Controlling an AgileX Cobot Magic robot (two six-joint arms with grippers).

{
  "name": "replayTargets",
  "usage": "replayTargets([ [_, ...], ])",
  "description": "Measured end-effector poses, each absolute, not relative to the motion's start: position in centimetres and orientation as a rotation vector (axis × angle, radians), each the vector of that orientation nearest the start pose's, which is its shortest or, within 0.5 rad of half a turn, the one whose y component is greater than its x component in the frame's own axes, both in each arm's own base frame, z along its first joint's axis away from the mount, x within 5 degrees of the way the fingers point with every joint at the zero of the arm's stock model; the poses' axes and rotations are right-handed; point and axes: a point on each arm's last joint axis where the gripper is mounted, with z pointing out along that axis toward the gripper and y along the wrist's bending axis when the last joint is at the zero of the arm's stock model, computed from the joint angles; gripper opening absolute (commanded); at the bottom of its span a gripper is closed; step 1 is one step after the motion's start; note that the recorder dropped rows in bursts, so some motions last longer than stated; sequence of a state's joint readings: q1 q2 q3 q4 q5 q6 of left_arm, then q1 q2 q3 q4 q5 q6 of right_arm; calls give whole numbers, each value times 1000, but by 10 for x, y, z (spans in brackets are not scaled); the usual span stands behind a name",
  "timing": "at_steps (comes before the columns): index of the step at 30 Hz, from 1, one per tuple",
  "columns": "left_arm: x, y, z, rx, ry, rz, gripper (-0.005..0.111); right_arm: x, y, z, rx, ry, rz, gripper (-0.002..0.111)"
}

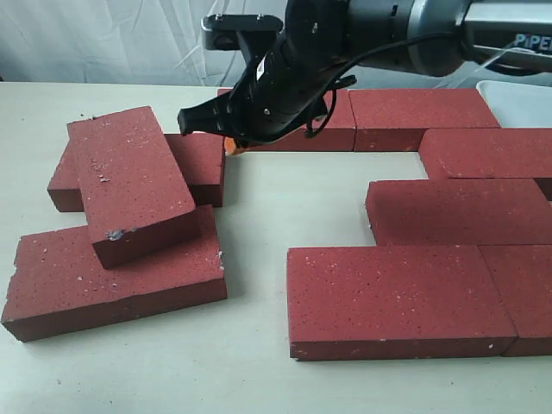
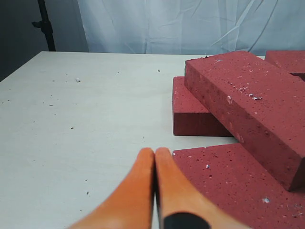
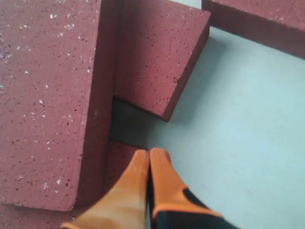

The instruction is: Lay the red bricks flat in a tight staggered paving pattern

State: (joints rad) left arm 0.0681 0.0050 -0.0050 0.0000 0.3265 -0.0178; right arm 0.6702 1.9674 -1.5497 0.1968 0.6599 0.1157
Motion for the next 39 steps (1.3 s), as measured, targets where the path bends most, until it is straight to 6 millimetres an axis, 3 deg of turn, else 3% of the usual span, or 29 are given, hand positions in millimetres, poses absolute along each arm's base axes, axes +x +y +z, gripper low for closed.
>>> replayTargets([
  [11, 54, 4, 185, -78, 1809, 36, 0, 330, 300, 199, -543, 2679, 583, -1],
  [17, 54, 4, 185, -78, 1809, 36, 0, 291, 341, 194, -760, 2650, 616, -1],
  [23, 54, 4, 185, -78, 1809, 36, 0, 267, 362, 194, -870, 2604, 636, -1],
  [27, 54, 4, 185, -78, 1809, 36, 0, 276, 358, 200, -880, 2566, 592, -1],
  [33, 54, 4, 185, -78, 1809, 36, 0, 309, 340, 214, -719, 2563, 551, -1],
  [39, 54, 4, 185, -78, 1809, 36, 0, 322, 341, 205, -648, 2514, 572, -1],
])
